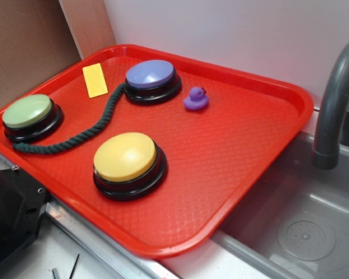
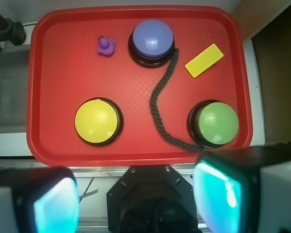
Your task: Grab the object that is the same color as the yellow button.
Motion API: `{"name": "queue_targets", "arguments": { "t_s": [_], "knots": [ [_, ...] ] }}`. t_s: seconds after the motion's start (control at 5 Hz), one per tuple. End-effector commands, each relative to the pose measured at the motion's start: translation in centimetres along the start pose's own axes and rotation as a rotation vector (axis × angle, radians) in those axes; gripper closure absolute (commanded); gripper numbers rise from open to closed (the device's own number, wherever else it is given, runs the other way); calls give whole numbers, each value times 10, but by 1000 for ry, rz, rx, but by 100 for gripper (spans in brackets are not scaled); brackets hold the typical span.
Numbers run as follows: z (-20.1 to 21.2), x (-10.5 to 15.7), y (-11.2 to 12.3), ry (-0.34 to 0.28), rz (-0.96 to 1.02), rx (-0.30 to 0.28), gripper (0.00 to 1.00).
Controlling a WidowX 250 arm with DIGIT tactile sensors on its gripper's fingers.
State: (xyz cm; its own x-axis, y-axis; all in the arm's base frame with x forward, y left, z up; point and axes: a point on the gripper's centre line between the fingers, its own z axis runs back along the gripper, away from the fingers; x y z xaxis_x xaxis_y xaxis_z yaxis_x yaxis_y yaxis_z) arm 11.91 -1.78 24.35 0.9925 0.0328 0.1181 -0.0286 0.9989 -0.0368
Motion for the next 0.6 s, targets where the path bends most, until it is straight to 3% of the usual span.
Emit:
{"name": "queue_targets", "arguments": {
  "t_s": [0.0,0.2,0.4],
  "knots": [
    [0,0,0,0,0,0,0],
    [-53,37,51,125,236,106,0],
    [-83,78,76,94,404,47,0]
  ]
}}
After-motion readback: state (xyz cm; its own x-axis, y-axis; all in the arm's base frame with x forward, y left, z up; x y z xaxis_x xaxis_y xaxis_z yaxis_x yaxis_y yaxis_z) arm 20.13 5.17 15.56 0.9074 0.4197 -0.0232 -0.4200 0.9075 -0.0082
